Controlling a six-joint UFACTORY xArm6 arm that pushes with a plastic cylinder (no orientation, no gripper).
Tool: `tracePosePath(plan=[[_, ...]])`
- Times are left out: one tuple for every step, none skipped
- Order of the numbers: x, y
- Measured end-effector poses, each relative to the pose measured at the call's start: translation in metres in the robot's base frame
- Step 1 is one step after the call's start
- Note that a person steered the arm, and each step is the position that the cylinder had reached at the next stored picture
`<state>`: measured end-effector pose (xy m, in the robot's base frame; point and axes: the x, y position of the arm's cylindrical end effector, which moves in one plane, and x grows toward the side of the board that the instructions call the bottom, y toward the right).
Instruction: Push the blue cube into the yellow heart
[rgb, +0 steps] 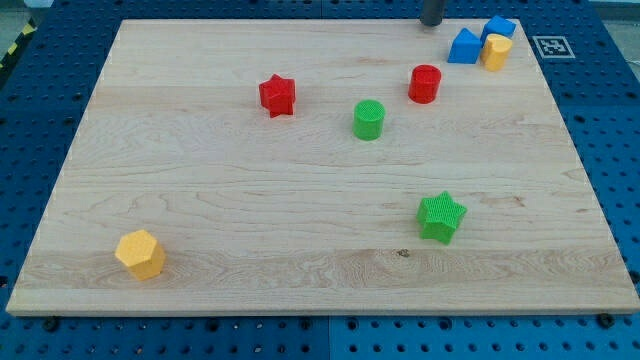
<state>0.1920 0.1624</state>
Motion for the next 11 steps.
tracePosePath(plan=[[-0.001,0.024],[-0.001,0.086],[-0.001,0.131],[0.003,0.135],[0.015,0.134],[0.022,0.130],[0.024,0.121],[0.033,0.107],[0.036,0.094],[0.018,0.094],[0.000,0.082]])
